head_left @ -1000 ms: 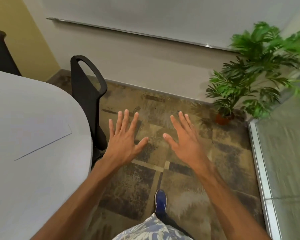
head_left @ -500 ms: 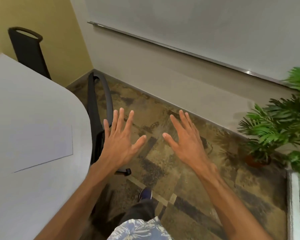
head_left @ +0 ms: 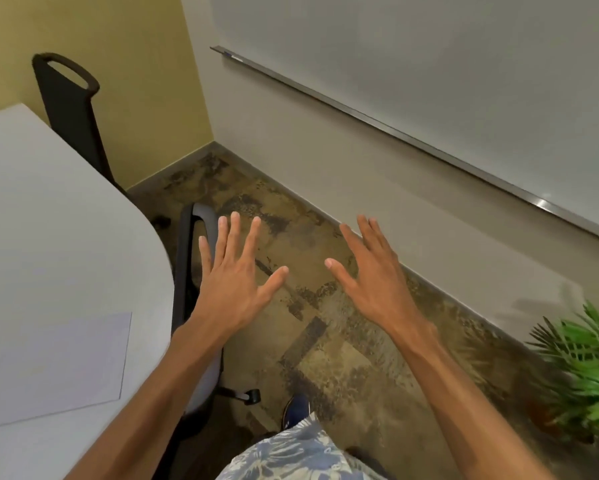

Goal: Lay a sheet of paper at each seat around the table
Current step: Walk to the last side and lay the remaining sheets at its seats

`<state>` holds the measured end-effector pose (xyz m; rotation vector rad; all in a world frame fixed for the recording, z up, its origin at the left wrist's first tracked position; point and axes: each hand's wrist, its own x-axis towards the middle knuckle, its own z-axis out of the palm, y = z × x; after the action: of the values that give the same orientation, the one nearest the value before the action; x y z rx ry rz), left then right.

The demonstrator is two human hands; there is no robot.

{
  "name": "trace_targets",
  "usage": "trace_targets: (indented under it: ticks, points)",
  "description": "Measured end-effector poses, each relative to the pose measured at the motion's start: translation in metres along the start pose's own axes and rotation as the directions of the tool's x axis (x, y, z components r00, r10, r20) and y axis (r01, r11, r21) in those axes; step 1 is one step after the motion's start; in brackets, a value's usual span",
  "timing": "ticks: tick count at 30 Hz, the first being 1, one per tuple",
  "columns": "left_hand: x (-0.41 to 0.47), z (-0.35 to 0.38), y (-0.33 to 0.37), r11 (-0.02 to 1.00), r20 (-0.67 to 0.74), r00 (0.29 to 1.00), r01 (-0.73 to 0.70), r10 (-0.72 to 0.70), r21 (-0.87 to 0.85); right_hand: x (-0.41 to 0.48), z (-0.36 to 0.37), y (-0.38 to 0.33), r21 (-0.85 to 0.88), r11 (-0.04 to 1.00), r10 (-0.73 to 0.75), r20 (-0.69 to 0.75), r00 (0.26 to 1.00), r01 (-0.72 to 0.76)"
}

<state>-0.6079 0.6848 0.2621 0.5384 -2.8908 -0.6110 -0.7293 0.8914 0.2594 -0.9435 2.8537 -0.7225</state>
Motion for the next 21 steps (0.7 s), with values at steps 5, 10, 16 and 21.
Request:
trace_targets:
  ticks: [5, 10, 16, 21]
  points:
    - [0.063, -0.002, -0.016, 0.997, 0.003, 0.997, 0.080, -0.080, -0.022, 0.090, 0.007, 0.003, 0.008, 0.999, -0.037, 0.034, 0.999, 0.037]
    - [0.117, 0.001, -0.036, 0.984, -0.029, 0.983, 0.181, -0.181, -0.008, 0.178, 0.019, 0.004, 0.032, 0.994, -0.103, 0.090, 0.991, 0.101]
    - [0.191, 0.012, -0.066, 0.947, -0.095, 0.943, 0.319, -0.320, -0.030, 0.293, 0.043, 0.004, 0.105, 0.972, -0.223, 0.155, 0.963, 0.208]
    - [0.251, 0.008, -0.085, 0.887, -0.121, 0.879, 0.460, -0.462, -0.042, 0.387, 0.059, -0.007, 0.143, 0.930, -0.363, 0.219, 0.906, 0.338]
